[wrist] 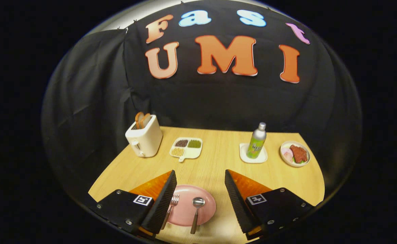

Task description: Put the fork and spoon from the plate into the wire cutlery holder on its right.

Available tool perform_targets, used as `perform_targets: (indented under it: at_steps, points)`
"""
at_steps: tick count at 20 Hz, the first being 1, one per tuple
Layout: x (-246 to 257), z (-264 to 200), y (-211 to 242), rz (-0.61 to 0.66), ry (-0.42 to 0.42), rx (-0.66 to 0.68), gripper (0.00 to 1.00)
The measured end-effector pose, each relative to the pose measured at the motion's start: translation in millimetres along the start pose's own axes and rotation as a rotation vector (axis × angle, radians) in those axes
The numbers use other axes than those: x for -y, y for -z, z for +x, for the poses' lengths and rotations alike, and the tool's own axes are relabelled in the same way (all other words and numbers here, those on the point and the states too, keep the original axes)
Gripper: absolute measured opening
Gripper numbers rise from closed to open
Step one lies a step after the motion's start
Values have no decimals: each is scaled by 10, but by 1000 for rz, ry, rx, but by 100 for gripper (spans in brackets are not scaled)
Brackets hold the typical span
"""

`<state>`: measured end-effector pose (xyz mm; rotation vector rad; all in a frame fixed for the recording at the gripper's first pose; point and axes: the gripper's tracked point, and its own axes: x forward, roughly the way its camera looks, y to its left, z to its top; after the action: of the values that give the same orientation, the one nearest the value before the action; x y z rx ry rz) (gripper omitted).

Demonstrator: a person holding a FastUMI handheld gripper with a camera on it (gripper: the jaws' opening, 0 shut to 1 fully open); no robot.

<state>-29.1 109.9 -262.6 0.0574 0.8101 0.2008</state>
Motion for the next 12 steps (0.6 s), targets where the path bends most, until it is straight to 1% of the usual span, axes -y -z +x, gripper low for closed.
perform_targets:
  at_steps: [5,8,10,12]
  points:
    - [-114,256,600,-48,-10,-232,86]
    - [-172,378,1050,-74,-18,-392,85]
    - [-248,423,1333,-42,-46,-492,81]
    - [-279,454,1532,-6,-49,-576,78]
